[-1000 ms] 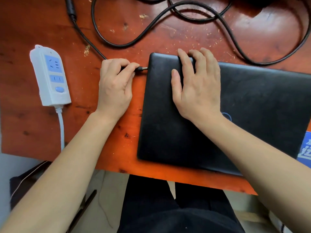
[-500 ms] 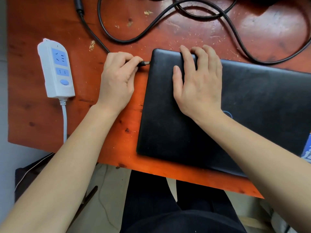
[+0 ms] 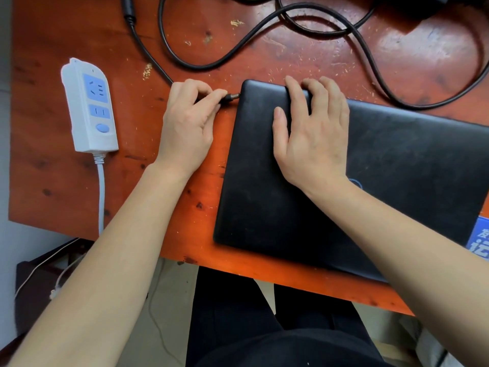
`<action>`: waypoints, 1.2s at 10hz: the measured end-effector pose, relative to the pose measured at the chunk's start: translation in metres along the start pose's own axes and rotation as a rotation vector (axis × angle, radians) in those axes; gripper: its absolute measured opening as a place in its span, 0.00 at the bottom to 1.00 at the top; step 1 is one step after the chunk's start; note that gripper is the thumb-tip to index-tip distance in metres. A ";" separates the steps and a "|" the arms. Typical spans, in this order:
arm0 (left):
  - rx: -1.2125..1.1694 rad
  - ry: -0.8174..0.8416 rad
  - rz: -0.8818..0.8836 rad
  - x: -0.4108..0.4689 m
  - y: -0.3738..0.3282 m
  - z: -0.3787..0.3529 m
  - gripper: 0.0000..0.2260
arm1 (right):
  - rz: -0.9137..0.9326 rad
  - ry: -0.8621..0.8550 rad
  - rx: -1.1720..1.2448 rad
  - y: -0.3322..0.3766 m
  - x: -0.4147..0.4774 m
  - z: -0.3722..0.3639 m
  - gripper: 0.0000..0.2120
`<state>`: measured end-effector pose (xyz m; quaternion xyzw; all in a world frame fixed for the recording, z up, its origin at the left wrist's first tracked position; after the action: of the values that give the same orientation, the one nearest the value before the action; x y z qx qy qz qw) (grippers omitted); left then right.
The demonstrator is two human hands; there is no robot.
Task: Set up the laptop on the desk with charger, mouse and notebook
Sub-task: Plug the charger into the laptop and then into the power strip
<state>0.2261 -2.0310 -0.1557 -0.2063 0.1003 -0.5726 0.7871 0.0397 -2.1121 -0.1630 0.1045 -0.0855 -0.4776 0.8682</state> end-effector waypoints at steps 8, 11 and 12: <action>-0.025 0.044 -0.022 0.005 0.001 0.004 0.11 | 0.005 -0.007 0.004 0.001 0.002 0.000 0.24; -0.039 0.093 -0.011 0.003 -0.003 0.014 0.11 | -0.001 0.011 0.004 0.001 0.000 0.000 0.25; 0.003 0.129 -0.072 0.012 -0.003 0.017 0.11 | -0.002 0.002 0.017 0.001 0.001 0.000 0.24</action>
<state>0.2345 -2.0396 -0.1381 -0.1710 0.1424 -0.6129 0.7582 0.0409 -2.1124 -0.1629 0.1125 -0.0887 -0.4774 0.8669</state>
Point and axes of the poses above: each hand's wrist, its own x-axis towards the middle knuckle, its own z-axis out of the back of the hand, y = z × x, the point moved 2 cm from there along x, towards the middle knuckle, and after that the axes turned 1 degree about z, right-handed, at the moved point
